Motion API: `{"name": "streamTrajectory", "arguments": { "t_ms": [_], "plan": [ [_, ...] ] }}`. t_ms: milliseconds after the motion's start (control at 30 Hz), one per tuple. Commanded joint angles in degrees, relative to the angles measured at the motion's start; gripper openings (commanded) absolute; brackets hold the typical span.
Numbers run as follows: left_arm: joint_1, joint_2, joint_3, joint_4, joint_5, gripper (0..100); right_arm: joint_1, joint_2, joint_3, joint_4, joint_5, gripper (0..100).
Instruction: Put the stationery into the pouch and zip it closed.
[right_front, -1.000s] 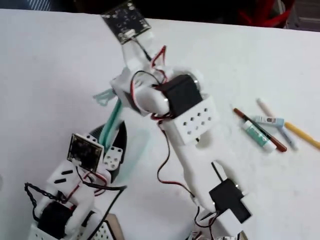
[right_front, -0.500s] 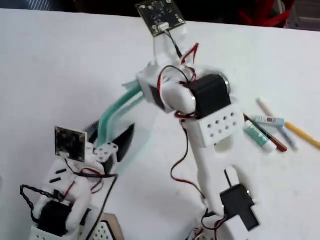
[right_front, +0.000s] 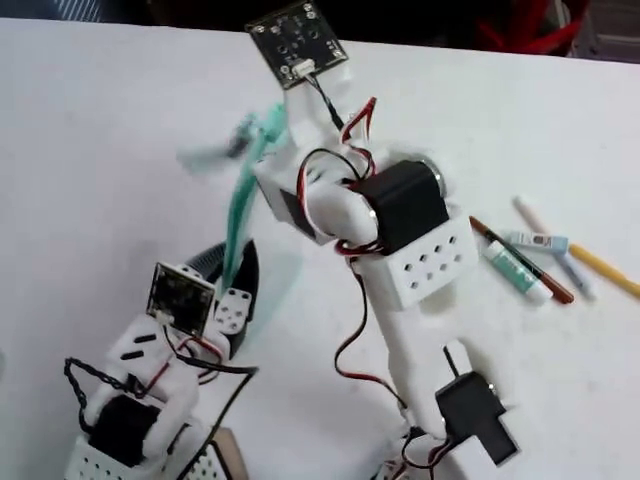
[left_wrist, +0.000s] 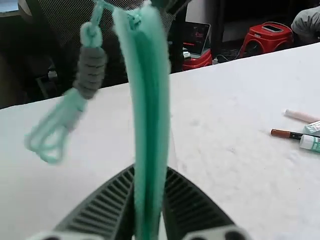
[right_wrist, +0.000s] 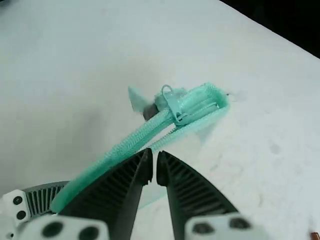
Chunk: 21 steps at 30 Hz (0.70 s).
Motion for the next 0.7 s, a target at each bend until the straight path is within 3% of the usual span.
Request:
{"name": "streamTrajectory", "arguments": {
  "t_ms": [0, 167, 300, 667],
  "plan": [
    [0.6, 0.7, -0.1, -1.0, -0.6, 2, -0.7, -2.5, -0.6, -2.0, -0.5, 2.1],
    [0.7, 0.7, -0.1, -0.9, -0.6, 2, -1.1, -3.4, -1.8, -7.6, -0.5, 4.0],
    [4.4, 0.7, 0.3, -0.9, -0.7, 2, -2.1, -2.8, -2.0, -10.8, -0.5, 15.5],
    [7.2, 0.7, 1.2, -0.2, -2.8, 2, -0.9, 2.2, -2.1, -7.2, -0.6, 16.5]
  ]
}}
